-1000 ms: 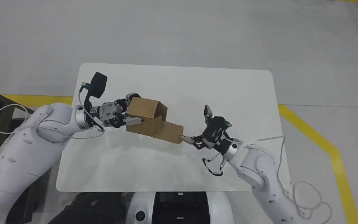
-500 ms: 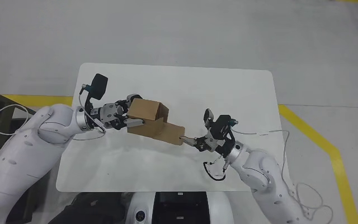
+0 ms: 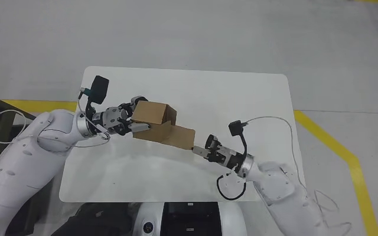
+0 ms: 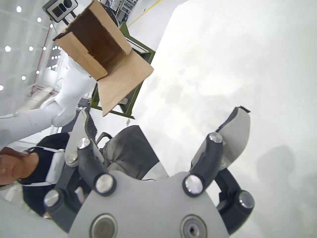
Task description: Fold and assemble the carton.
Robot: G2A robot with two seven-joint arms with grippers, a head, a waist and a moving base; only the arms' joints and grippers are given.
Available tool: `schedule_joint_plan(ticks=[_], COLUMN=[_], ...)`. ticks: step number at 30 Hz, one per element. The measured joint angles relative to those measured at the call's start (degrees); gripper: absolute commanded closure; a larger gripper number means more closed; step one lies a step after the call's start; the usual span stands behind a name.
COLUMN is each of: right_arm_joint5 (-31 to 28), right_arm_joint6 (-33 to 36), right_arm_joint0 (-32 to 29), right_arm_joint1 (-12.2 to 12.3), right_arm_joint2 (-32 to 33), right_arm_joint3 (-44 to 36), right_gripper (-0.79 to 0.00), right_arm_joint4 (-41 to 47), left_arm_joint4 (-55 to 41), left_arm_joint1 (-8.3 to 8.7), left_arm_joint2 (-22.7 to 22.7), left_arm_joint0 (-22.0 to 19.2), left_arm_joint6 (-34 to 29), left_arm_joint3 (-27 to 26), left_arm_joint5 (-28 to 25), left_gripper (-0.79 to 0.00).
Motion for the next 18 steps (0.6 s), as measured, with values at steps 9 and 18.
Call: schedule_joint_plan(ticks=[9, 18], right_arm_joint5=[2.8, -7.77], right_arm_joint6=[0.12, -2.46], right_arm_joint0=[4.31, 2.12], right_arm_joint1=[-1.29, -1.09], right_arm_joint2=[-6.22, -4.57], right_arm_joint3=[6.3, 5.35], right_gripper=[-0.785, -0.785], right_arm_joint4=[6.69, 13.06], left_arm_joint4=[0.5, 5.1], left_arm_joint1=[-0.29, -0.73], left_arm_joint2=[0.05, -0.93], left_arm_joint0=[0.16, 0.44], left_arm_joint6=[3.16, 6.72], left_arm_joint3=[-1.83, 1.09], left_arm_joint5=[0.0, 0.0], left_gripper=[-0.123, -0.142])
